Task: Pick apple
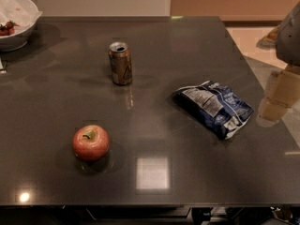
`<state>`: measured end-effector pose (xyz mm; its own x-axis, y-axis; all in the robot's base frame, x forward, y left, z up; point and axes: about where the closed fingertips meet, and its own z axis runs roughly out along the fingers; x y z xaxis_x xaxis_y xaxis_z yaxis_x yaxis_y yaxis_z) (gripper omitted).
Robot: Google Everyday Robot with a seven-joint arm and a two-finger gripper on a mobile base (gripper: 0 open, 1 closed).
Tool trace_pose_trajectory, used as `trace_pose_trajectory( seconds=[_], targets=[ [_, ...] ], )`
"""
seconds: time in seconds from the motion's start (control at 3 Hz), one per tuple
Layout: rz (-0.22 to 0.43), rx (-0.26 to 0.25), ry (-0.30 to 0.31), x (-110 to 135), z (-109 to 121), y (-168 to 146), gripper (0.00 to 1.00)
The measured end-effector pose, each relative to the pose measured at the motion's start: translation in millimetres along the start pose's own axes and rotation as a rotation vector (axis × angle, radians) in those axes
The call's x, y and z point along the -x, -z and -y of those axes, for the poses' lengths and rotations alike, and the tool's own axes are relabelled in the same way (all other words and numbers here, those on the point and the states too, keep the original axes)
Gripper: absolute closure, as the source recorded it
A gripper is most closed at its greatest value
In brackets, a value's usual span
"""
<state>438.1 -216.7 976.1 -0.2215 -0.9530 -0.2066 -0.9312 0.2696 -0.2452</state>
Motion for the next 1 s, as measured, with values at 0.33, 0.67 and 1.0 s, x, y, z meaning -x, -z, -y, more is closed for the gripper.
trace_pose_trajectory(
  seconds=[0.33, 0.67, 1.0],
  targets=[
    [0.0, 0.0, 0.0, 0.0, 0.0, 0.0, 0.0],
    [0.039, -0.005, 0.031, 17.8, 2.1, -0.8, 0.0],
    [0.106, 0.008, 0.084, 48.6, 2.4, -7.0, 0.0]
  ],
)
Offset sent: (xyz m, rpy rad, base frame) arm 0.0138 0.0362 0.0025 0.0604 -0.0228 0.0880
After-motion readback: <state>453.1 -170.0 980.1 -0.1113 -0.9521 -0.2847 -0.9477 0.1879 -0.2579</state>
